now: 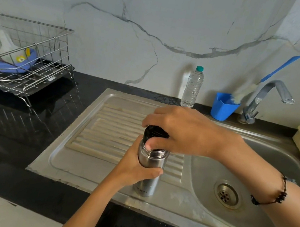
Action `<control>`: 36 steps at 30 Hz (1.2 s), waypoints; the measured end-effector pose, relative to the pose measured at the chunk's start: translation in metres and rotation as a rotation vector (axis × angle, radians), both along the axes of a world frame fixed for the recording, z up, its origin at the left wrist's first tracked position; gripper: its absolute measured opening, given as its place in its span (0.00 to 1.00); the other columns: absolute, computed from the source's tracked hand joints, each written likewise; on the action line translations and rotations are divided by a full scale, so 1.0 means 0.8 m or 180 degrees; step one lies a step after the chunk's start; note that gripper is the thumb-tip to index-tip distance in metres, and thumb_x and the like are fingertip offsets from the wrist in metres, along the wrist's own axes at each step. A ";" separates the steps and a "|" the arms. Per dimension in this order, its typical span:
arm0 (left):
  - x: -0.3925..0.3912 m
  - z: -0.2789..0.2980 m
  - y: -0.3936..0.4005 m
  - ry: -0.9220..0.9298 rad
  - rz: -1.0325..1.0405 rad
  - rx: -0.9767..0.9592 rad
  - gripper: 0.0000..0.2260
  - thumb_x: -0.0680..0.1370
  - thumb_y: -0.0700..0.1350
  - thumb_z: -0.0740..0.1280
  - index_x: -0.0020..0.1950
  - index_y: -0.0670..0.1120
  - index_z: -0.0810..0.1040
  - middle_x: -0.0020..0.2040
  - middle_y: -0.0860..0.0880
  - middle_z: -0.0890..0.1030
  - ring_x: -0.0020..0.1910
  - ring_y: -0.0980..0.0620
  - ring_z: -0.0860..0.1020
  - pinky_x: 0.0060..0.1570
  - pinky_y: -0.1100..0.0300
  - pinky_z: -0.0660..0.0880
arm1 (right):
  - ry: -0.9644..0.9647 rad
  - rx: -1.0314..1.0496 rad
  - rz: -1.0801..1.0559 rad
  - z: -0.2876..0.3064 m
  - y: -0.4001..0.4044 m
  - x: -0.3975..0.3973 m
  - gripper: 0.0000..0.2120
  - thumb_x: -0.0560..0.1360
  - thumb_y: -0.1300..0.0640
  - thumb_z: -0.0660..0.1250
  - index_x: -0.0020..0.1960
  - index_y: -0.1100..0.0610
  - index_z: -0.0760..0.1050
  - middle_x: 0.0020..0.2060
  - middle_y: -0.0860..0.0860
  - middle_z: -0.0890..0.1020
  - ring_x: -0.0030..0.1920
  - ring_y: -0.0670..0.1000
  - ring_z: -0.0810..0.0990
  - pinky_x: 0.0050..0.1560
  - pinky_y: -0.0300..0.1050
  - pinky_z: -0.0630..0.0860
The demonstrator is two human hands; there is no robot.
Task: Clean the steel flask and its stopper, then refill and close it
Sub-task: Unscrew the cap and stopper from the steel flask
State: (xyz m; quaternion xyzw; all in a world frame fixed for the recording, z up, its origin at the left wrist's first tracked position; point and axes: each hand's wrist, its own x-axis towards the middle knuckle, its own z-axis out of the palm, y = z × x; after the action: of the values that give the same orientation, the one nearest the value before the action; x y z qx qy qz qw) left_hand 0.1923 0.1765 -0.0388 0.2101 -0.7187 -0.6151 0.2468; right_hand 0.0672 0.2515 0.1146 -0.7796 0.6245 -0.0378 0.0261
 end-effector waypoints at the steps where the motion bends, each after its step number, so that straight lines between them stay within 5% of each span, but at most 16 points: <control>1: 0.000 0.000 0.000 0.0013 -0.0002 -0.0003 0.32 0.58 0.48 0.75 0.60 0.51 0.70 0.50 0.53 0.81 0.50 0.58 0.80 0.46 0.66 0.75 | -0.0037 0.0041 0.0032 0.000 -0.001 0.000 0.14 0.74 0.47 0.63 0.58 0.50 0.73 0.48 0.47 0.76 0.48 0.50 0.75 0.43 0.48 0.75; 5: -0.001 -0.001 0.000 0.0010 0.0058 -0.0042 0.31 0.59 0.47 0.76 0.61 0.50 0.70 0.50 0.54 0.81 0.52 0.57 0.80 0.48 0.65 0.75 | -0.0406 0.0507 0.0346 0.006 0.000 0.003 0.20 0.70 0.64 0.64 0.59 0.49 0.73 0.53 0.46 0.74 0.54 0.48 0.71 0.53 0.50 0.73; 9: 0.000 -0.002 0.000 -0.0020 0.0047 0.0040 0.32 0.58 0.48 0.76 0.59 0.51 0.70 0.49 0.53 0.81 0.49 0.59 0.80 0.45 0.67 0.75 | -0.0008 0.0321 -0.0019 0.007 -0.005 0.000 0.18 0.73 0.44 0.63 0.62 0.47 0.70 0.53 0.47 0.74 0.52 0.49 0.73 0.49 0.49 0.74; 14: -0.001 -0.001 0.000 0.0005 0.0017 -0.0010 0.34 0.59 0.47 0.76 0.63 0.50 0.69 0.53 0.52 0.81 0.54 0.55 0.80 0.49 0.65 0.75 | -0.0179 0.0661 0.0243 0.012 -0.003 0.000 0.20 0.73 0.57 0.65 0.63 0.46 0.70 0.55 0.47 0.72 0.52 0.48 0.73 0.50 0.48 0.74; 18: -0.001 -0.002 -0.001 -0.0054 0.0025 0.0000 0.35 0.58 0.50 0.75 0.64 0.50 0.69 0.54 0.51 0.80 0.53 0.57 0.80 0.48 0.65 0.75 | 0.0162 0.0528 -0.0044 0.011 -0.007 0.002 0.22 0.73 0.42 0.64 0.65 0.43 0.66 0.52 0.46 0.72 0.48 0.48 0.73 0.45 0.44 0.73; 23: -0.002 -0.001 0.000 -0.0021 0.0021 -0.0051 0.34 0.59 0.48 0.75 0.64 0.51 0.68 0.53 0.54 0.80 0.53 0.57 0.80 0.48 0.66 0.75 | 0.0022 0.0733 0.0196 0.010 -0.006 0.003 0.21 0.73 0.54 0.66 0.64 0.43 0.68 0.55 0.47 0.70 0.51 0.48 0.71 0.49 0.45 0.74; 28: 0.000 0.001 0.001 -0.0051 0.0018 0.0002 0.33 0.58 0.49 0.75 0.62 0.52 0.69 0.53 0.53 0.79 0.52 0.60 0.79 0.47 0.68 0.74 | 0.0178 0.0589 0.0038 0.005 -0.011 0.004 0.21 0.73 0.41 0.64 0.64 0.43 0.67 0.50 0.47 0.71 0.47 0.48 0.72 0.46 0.43 0.73; 33: -0.001 -0.001 -0.001 -0.0055 0.0021 -0.0005 0.33 0.60 0.47 0.75 0.63 0.49 0.69 0.52 0.56 0.82 0.52 0.57 0.80 0.47 0.65 0.75 | -0.0230 0.0414 0.0364 0.016 -0.004 -0.005 0.15 0.72 0.60 0.67 0.57 0.47 0.74 0.51 0.47 0.74 0.48 0.46 0.75 0.45 0.43 0.75; 36: -0.001 -0.004 -0.002 -0.0115 0.0060 0.0042 0.34 0.58 0.49 0.76 0.62 0.49 0.70 0.52 0.53 0.81 0.52 0.55 0.80 0.48 0.62 0.76 | -0.0579 0.0037 0.0309 0.033 0.001 -0.015 0.16 0.69 0.61 0.67 0.55 0.48 0.75 0.50 0.47 0.75 0.48 0.45 0.75 0.46 0.42 0.74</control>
State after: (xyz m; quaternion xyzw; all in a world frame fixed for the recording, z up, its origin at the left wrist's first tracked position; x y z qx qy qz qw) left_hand 0.1915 0.1745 -0.0421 0.2296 -0.7170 -0.6136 0.2382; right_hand 0.0551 0.2523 0.1407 -0.8022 0.5812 -0.1035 0.0890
